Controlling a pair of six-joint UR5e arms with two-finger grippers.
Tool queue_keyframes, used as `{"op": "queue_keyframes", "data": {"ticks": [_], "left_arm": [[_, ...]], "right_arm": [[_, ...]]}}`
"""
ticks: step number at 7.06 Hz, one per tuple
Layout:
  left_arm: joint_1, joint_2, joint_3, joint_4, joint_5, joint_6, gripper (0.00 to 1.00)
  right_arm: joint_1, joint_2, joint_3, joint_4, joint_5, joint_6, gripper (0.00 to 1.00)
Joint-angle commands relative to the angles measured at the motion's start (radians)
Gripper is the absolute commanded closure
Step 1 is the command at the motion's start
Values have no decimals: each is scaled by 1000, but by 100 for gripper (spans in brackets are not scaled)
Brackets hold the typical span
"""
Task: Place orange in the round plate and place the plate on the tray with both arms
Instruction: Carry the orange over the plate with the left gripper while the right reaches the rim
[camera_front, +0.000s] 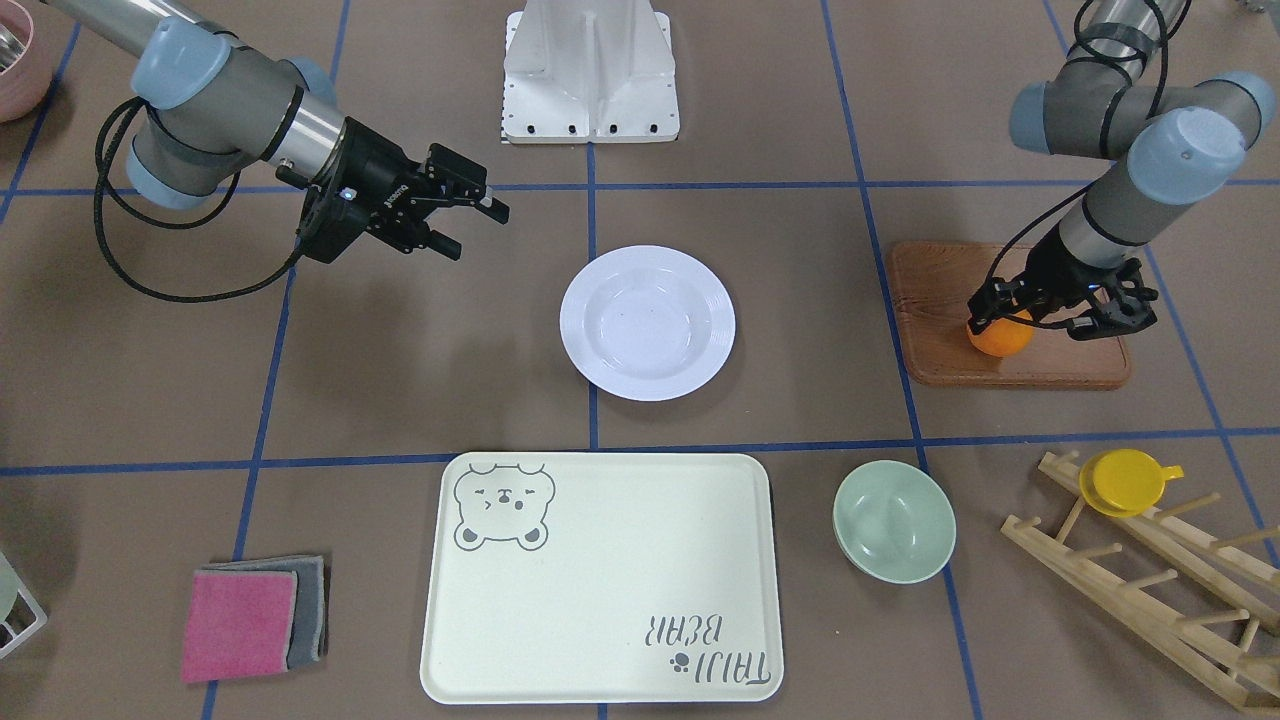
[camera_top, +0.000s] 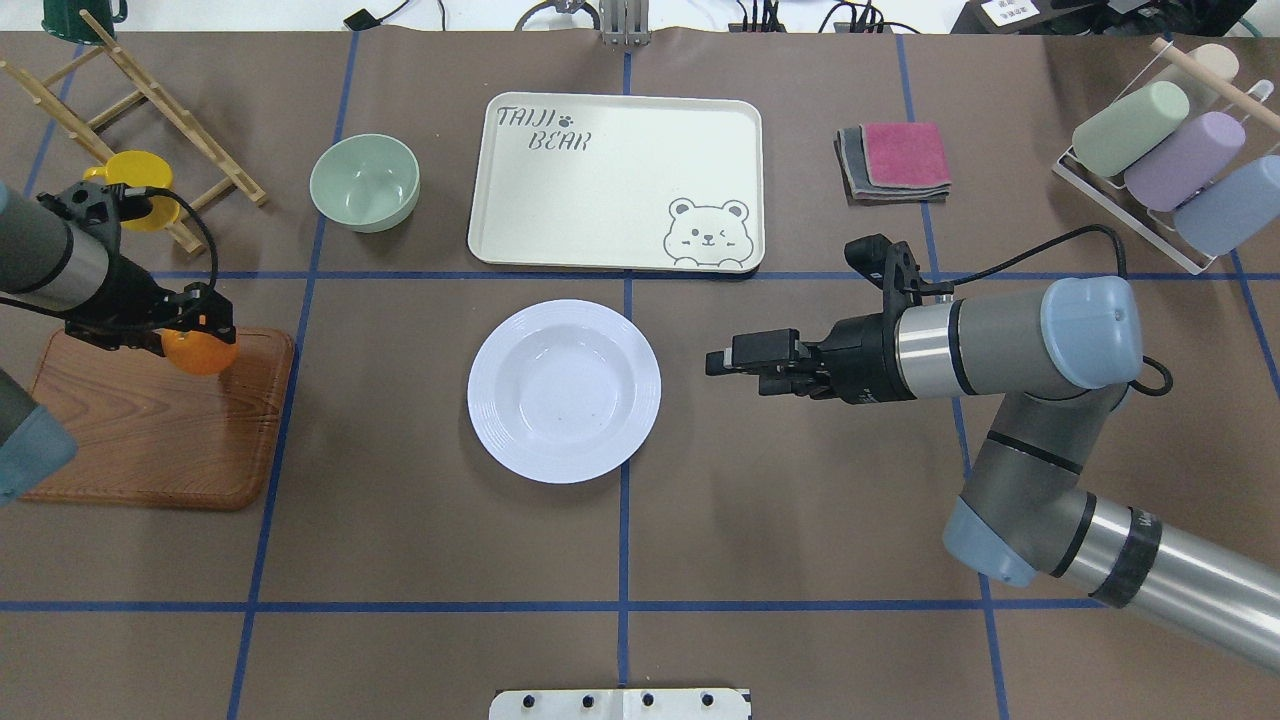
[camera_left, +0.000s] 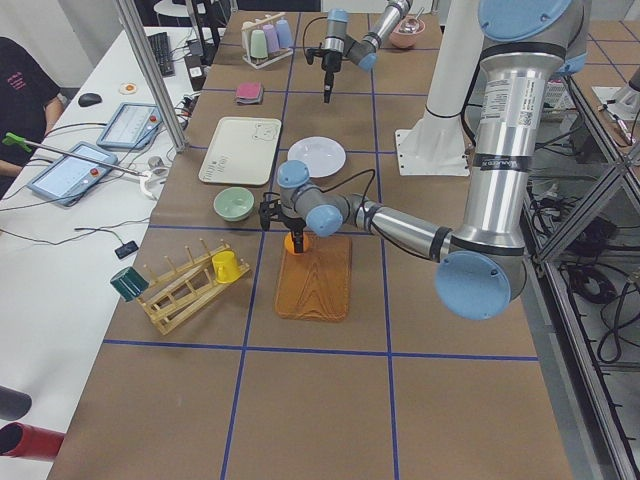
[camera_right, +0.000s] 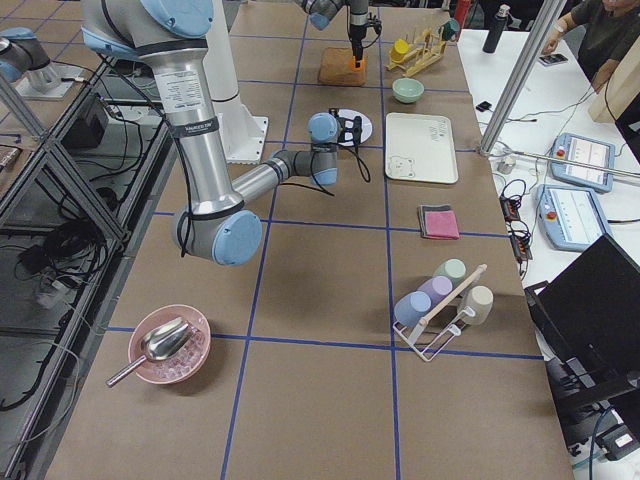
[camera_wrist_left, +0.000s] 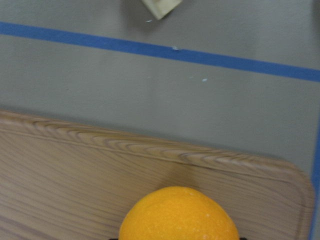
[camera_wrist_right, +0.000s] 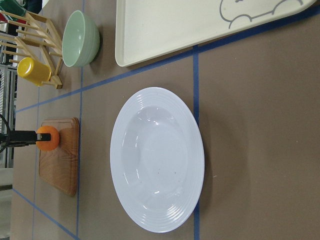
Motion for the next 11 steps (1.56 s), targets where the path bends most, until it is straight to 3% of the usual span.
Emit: {"op": "queue_keyframes", "data": {"ticks": [1, 3, 4, 7, 10, 11], "left_arm": [[92, -177, -25, 108, 10, -198, 29], [222, -355, -20, 254, 108, -329, 29], [257, -391, -16, 274, 130, -334, 28], [348, -465, 39, 267, 193, -409, 25], [373, -517, 101, 232, 194, -435, 18], [373, -517, 103, 232, 194, -435, 18]], "right_arm": [[-29, 76, -125, 89, -85, 19, 0], [-80, 115, -176, 89, -173, 22, 0], [-94, 121, -195, 89, -194, 22, 0], [-161, 191, -277, 89, -305, 20, 0], [-175, 192, -291, 89, -311, 20, 0], [-198, 193, -304, 89, -356, 19, 0]]}}
